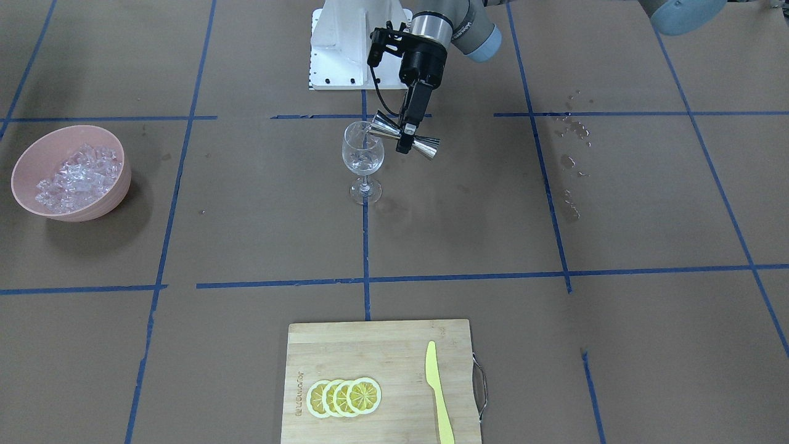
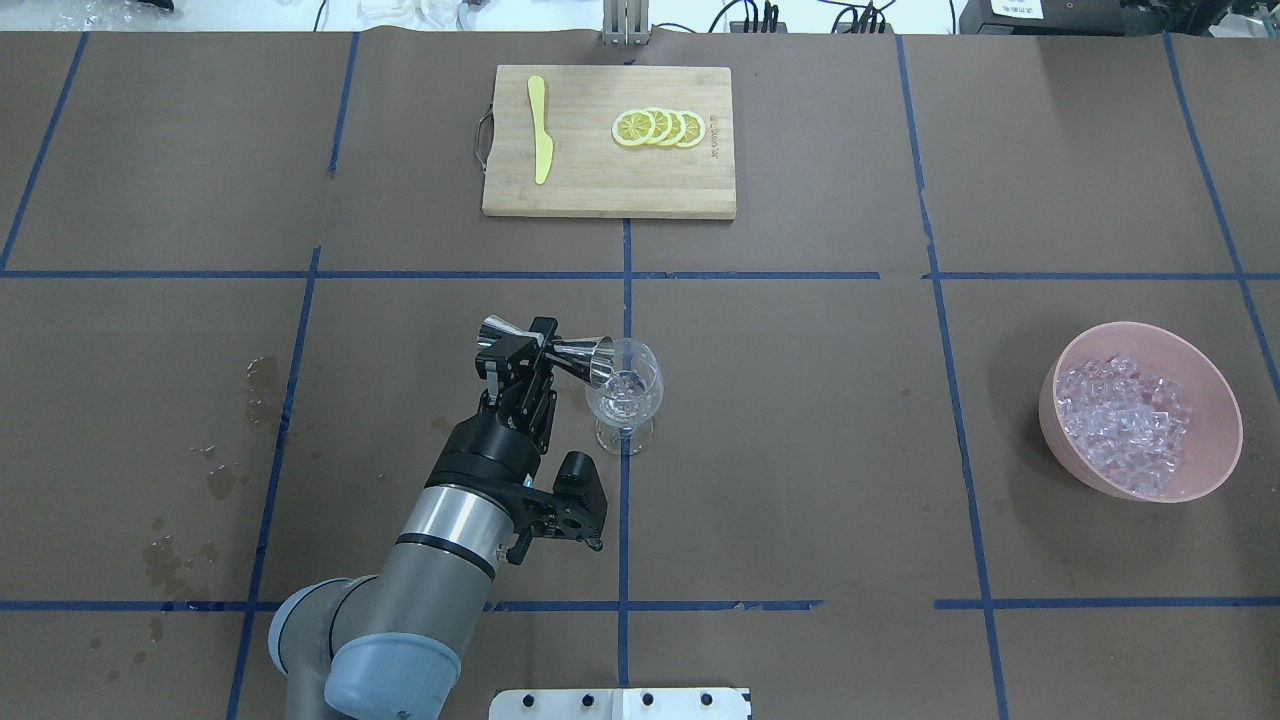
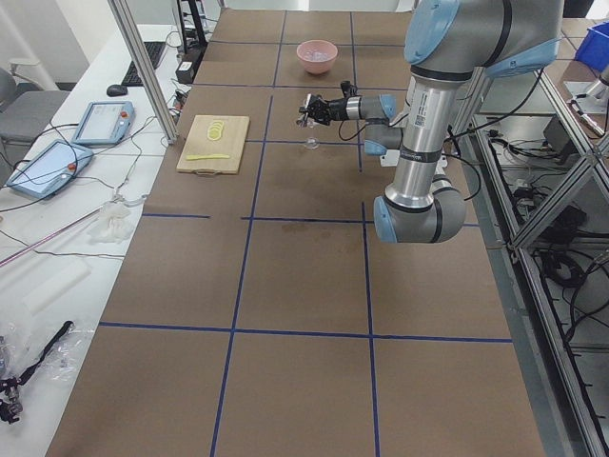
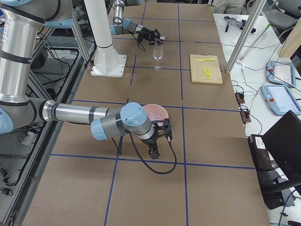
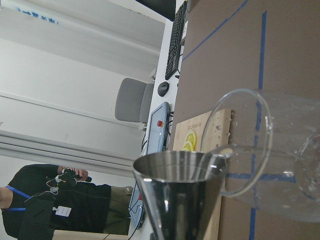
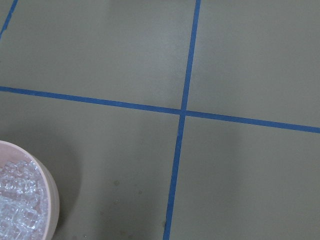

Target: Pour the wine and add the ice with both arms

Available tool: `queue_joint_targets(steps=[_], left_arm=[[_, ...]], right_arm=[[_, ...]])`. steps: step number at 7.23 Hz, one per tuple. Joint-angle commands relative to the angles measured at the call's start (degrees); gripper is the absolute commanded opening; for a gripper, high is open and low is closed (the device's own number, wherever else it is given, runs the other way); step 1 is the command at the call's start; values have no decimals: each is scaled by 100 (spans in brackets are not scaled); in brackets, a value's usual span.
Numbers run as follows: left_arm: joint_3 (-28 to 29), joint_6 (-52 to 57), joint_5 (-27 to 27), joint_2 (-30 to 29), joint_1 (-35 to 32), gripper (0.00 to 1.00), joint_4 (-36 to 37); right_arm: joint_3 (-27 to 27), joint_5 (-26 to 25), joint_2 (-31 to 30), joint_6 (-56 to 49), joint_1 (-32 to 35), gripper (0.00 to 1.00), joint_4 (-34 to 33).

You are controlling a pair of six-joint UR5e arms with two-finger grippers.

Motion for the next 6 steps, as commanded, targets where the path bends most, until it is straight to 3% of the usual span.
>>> queue_joint_targets(steps=[1, 6], left_arm=[[-47, 656, 14, -7, -3, 0, -1], [-48, 1748, 22, -156, -3, 0, -36]], right_arm=[[0, 0, -7, 0, 0, 100, 0], [0, 0, -42, -9, 0, 100, 0]])
